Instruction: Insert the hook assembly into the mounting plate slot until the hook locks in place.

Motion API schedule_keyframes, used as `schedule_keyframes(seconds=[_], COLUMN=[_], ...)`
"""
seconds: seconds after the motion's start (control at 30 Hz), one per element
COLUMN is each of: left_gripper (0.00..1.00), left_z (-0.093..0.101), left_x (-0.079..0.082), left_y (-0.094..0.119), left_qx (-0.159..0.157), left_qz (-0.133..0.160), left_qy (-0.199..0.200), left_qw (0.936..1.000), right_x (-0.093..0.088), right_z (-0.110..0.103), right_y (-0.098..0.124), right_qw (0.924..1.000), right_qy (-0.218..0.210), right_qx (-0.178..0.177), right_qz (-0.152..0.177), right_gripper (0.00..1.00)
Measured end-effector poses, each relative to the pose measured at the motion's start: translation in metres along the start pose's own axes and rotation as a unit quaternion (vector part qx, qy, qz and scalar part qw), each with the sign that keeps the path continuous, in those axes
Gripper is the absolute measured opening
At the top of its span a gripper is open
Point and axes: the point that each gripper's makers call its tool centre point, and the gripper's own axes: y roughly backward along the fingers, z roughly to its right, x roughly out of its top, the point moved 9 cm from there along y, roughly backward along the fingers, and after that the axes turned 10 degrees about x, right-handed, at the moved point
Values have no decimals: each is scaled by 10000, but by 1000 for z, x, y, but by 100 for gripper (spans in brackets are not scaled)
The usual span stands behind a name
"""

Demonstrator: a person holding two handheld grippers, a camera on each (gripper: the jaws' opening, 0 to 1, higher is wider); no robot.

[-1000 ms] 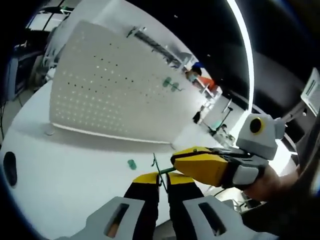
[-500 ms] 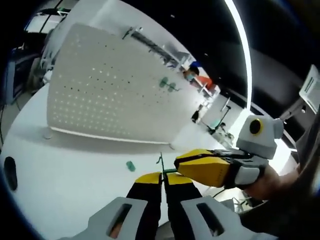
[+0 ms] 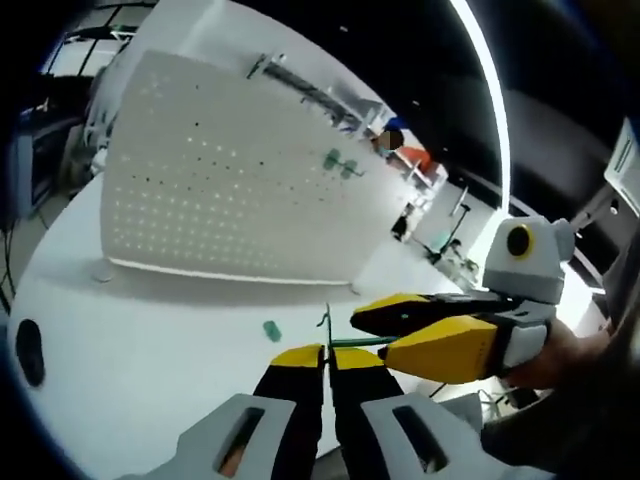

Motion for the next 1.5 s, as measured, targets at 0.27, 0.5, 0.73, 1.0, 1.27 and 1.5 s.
schedule_keyframes(seconds=[0.27, 0.5, 0.73, 1.0, 1.27, 1.5], left_gripper=[1, 1, 1, 1, 1, 1], left_z=[-9, -9, -3, 6, 14, 19], left_x=[1, -2, 3, 12, 16, 19], left_y=[1, 0, 0, 0, 2, 4], left_qx=[168, 289, 227, 149, 161, 242], left_qz=[20, 14, 120, 418, 677, 845], left_qy=[-100, -485, -838, -917, -1020, -1249], left_qw=[9998, 9984, 9962, 9948, 9924, 9883], right_x=[-1, -1, -6, -2, 3, 6], right_z=[0, 3, 6, 3, 6, 2], right_y=[5, 8, 9, 8, 9, 8], right_qw=[9999, 9991, 9984, 9980, 9958, 9937], right_qy=[-72, -402, -483, -580, -767, -869], right_qx=[-3, -60, -151, -208, -221, -176], right_qz=[-83, -156, -243, 123, 441, 680], right_gripper=[26, 27, 18, 10, 10, 6])
